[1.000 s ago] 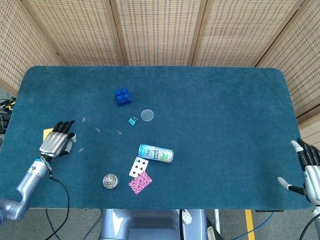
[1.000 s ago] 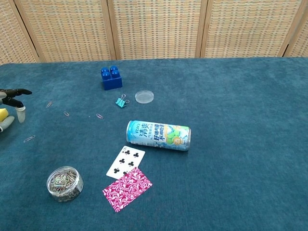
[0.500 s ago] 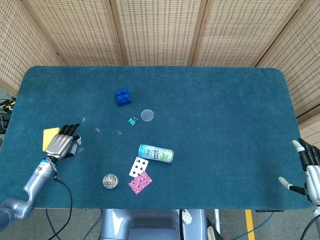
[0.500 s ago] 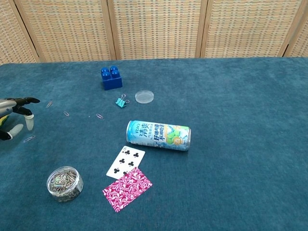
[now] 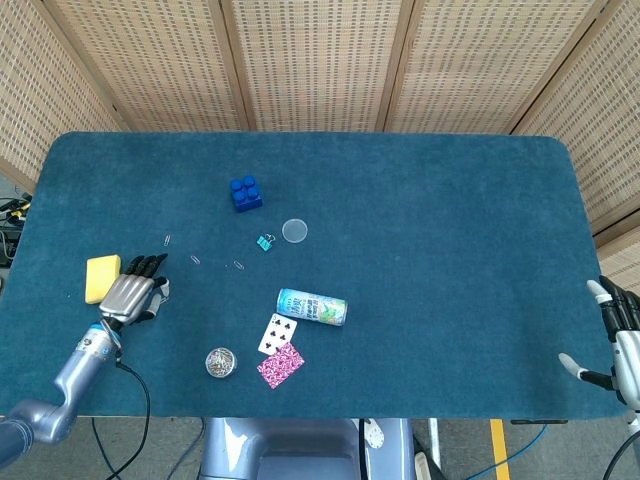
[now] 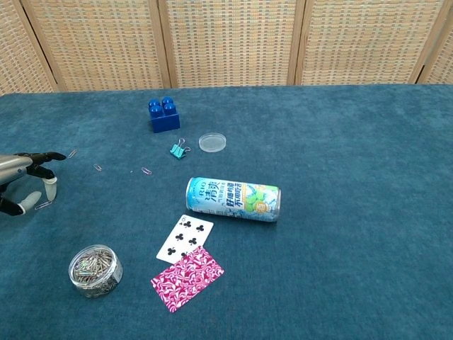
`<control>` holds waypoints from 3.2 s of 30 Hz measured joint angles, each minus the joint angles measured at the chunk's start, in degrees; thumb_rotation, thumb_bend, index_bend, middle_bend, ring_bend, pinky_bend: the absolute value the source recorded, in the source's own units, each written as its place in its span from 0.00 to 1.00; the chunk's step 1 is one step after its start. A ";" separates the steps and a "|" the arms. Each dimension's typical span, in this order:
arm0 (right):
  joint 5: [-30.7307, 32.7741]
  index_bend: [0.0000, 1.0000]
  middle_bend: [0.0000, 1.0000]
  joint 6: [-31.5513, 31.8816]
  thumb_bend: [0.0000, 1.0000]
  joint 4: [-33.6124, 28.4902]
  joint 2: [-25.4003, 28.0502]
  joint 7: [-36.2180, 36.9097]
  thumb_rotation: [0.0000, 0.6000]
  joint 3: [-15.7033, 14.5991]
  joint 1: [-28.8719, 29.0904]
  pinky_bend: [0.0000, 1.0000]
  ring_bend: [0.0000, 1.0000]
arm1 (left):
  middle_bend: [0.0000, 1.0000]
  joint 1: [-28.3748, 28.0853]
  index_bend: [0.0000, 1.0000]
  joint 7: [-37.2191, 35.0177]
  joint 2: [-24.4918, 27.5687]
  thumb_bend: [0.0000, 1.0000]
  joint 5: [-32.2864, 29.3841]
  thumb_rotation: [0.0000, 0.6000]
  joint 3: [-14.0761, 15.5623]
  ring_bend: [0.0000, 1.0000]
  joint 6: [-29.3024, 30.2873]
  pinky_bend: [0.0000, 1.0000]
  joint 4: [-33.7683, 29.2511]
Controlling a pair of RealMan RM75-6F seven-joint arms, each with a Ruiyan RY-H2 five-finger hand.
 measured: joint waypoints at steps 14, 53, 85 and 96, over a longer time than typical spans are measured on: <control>0.02 0.04 0.00 0.12 0.00 0.02 0.05 0.20 1.00 0.03 -0.08 0.00 0.00 | 0.00 0.47 0.46 1.07 2.23 0.62 0.95 1.00 0.85 0.00 0.61 0.00 -3.97; -0.02 0.04 0.00 -0.06 0.00 -0.02 0.12 0.37 1.00 0.00 -0.01 0.00 0.00 | 0.00 0.79 0.51 2.36 2.86 0.37 -1.40 1.00 -1.32 0.00 1.17 0.00 -4.64; 0.06 0.05 0.00 -0.23 0.00 0.11 0.20 0.68 1.00 0.01 0.04 0.00 0.00 | 0.00 0.76 0.53 3.91 0.65 0.38 -2.31 1.00 -1.12 0.00 -0.56 0.00 -3.01; 0.10 0.05 0.00 -0.31 0.00 0.09 0.14 0.46 1.00 -0.01 0.07 0.00 0.00 | 0.00 0.66 0.53 3.80 0.29 0.38 -2.65 1.00 -1.27 0.00 -1.26 0.00 -2.11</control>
